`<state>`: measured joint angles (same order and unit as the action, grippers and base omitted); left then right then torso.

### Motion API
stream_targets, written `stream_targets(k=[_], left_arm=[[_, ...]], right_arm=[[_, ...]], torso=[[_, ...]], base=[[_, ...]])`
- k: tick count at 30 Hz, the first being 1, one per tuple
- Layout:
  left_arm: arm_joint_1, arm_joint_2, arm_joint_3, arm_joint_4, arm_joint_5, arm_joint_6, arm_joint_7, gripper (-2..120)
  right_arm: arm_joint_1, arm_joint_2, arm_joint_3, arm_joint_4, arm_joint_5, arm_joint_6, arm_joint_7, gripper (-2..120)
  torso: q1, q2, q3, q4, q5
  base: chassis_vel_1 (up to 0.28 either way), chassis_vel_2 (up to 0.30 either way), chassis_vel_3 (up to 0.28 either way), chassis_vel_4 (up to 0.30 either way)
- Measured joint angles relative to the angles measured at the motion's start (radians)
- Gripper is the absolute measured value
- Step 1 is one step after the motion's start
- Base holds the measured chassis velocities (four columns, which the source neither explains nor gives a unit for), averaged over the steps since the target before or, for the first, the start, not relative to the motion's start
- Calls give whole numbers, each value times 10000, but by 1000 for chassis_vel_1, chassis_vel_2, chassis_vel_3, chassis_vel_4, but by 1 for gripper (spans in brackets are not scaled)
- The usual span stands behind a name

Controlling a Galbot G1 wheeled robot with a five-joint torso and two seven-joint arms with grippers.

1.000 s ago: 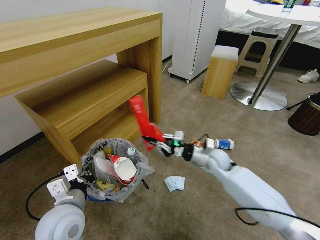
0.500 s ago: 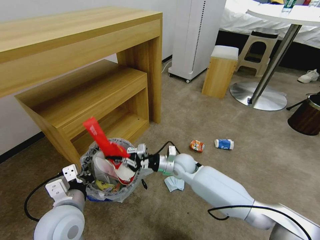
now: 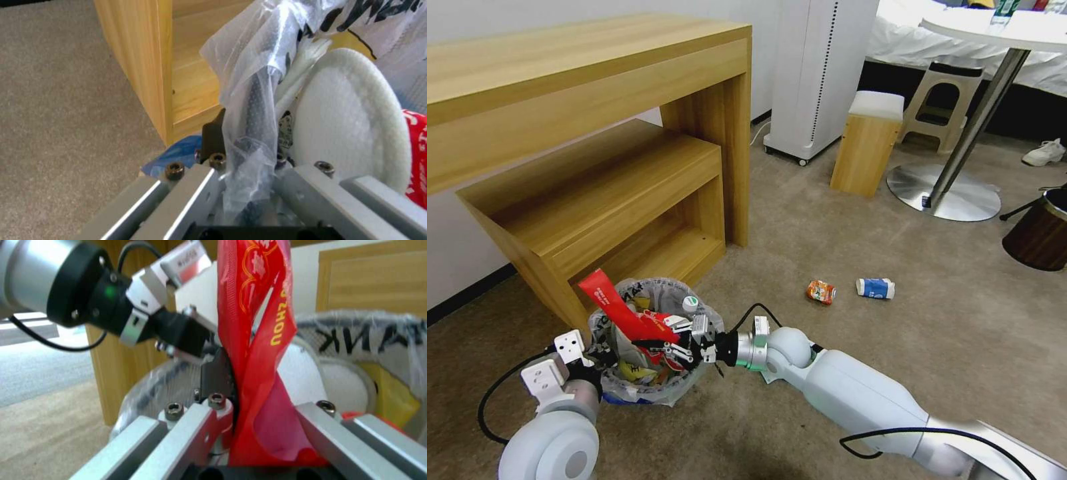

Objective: Pick up the trash bin and place the garbage on the floor into it.

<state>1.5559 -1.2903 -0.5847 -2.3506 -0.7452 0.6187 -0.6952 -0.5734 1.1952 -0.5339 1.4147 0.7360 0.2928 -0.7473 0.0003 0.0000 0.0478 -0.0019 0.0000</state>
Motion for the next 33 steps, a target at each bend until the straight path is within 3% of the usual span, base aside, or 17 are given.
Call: stream_targets(k=[18, 21, 25, 28, 33], left_arm=[[-6, 86, -113, -15, -14, -7, 23, 0], [-11, 142, -186, -16, -36, -15, 27, 0], [-50, 179, -283, -8, -88, -18, 28, 0], [-178, 230, -479, 110, -229, -23, 3, 0], [-259, 299, -573, 205, -320, -23, -42, 0]], right_arm=[[-154, -1309, 829, 665, 77, 189, -58, 66], [-300, -1793, 1288, 1133, 240, 185, -56, 81], [-462, -2103, 1744, 1594, 486, 89, 27, 91], [-1036, -2577, 2829, 2331, 653, -273, 668, 100], [-2196, -3142, 3962, 3104, 435, -711, 2150, 100]], torso=[[-1, 0, 1, 0, 1], [-1, 0, 0, 0, 1], [-1, 0, 1, -1, 2], [-1, 0, 0, 1, -1], [-1, 1, 0, 0, 1]], base=[[0, 0, 0, 0], [0, 0, 0, 0], [0, 0, 0, 0], [0, 0, 0, 0], [0, 0, 0, 0]])
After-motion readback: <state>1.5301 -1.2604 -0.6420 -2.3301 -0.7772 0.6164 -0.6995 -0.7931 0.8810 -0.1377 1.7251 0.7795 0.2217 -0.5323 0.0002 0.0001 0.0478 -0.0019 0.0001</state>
